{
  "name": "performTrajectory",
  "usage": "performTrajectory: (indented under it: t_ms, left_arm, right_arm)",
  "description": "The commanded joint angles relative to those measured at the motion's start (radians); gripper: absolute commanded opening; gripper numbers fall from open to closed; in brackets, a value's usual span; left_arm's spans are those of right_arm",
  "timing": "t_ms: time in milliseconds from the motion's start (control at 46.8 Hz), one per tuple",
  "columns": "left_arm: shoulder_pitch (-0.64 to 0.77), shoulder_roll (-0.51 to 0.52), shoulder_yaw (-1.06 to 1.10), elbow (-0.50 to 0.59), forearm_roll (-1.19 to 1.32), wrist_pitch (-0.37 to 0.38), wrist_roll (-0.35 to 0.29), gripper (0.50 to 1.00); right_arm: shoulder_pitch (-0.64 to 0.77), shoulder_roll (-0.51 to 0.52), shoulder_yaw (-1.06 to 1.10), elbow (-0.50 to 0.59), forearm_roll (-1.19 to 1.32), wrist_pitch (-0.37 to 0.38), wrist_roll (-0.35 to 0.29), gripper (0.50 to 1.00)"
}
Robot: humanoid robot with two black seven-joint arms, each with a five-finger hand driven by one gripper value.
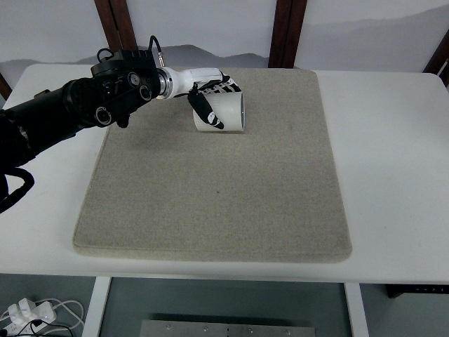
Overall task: Flip white cup upright
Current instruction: 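Lift the white cup with the left hand and rotate it upright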
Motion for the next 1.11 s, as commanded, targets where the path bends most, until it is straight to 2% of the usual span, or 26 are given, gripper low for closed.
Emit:
performTrajectory:
  t_ms: [0, 406, 577, 812, 1089]
  left_arm:
    - [0.002, 0.005, -0.018, 0.004, -0.068, -0.001, -0.014, 0.636]
    - [0.1, 0.008, -0.131, 0.097, -0.355, -0.025, -0.167, 0.636]
    - [0.183, 0.007, -0.256, 0.108, -0.388, -0.056, -0.221, 0.636]
    - [0.28, 0.002, -0.398, 0.107, -0.389, -0.09, -0.337, 0.636]
    - [0.357, -0.007, -0.507, 0.103, -0.401, -0.136, -0.429, 0.641]
  right_arm:
    - [0.0, 0.0, 0.0, 0.0, 0.0, 0.0, 0.0, 0.952]
    - [0.0, 0.0, 0.0, 0.0, 0.0, 0.0, 0.0, 0.952]
    - [0.0, 0.0, 0.0, 0.0, 0.0, 0.0, 0.0, 0.952]
    - [0.0, 0.0, 0.0, 0.0, 0.001, 0.0, 0.0, 0.952]
    - [0.0, 0.0, 0.0, 0.0, 0.001, 0.0, 0.0, 0.952]
